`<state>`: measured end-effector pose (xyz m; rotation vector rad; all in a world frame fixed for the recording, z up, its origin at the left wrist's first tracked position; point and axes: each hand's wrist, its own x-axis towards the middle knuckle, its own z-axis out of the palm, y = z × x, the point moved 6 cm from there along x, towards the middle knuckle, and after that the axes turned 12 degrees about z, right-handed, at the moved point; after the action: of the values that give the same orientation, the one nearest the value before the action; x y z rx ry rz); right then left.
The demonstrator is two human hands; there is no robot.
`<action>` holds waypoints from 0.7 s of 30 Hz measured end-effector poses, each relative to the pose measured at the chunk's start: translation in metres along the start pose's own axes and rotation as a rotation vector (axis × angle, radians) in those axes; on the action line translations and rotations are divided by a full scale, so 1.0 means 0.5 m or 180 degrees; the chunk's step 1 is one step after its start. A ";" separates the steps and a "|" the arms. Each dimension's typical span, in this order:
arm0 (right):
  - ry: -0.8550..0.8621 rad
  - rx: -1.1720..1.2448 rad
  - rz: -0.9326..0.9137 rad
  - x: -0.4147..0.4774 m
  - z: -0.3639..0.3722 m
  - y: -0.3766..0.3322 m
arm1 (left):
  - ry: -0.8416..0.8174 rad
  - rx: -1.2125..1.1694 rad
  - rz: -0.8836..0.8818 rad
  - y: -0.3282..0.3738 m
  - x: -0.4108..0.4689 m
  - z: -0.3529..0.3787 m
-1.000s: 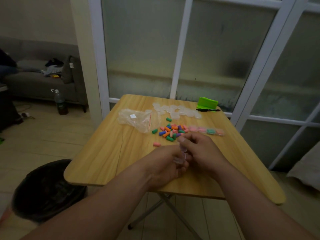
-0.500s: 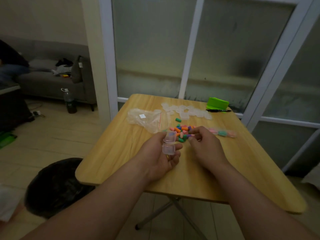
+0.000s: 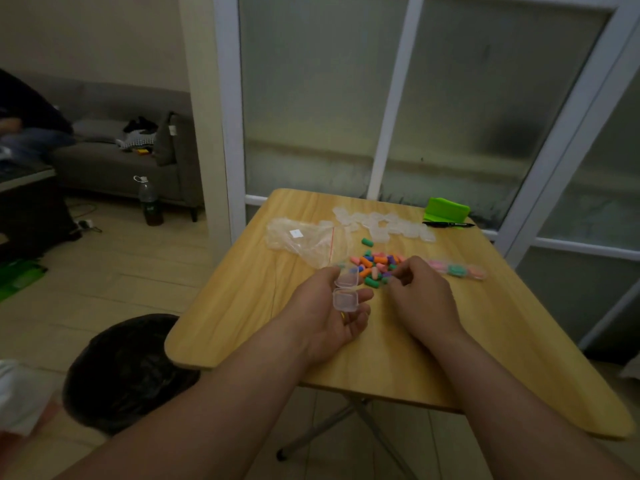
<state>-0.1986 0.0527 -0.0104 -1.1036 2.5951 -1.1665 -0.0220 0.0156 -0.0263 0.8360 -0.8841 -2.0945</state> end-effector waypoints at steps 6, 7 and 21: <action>-0.0274 0.0250 0.0009 -0.024 -0.043 0.020 | -0.0104 -0.0048 -0.0036 -0.018 -0.003 0.024; -0.0325 0.0264 0.0036 -0.025 -0.048 0.024 | -0.0135 -0.0054 -0.0047 -0.021 -0.004 0.029; -0.0682 0.0822 -0.0211 -0.078 -0.095 -0.015 | -0.0211 -0.0289 -0.0096 -0.044 0.011 0.066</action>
<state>-0.1822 0.1038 0.0204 -1.1913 2.1931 -1.2752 -0.0578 0.0333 -0.0265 0.7407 -0.8089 -2.1824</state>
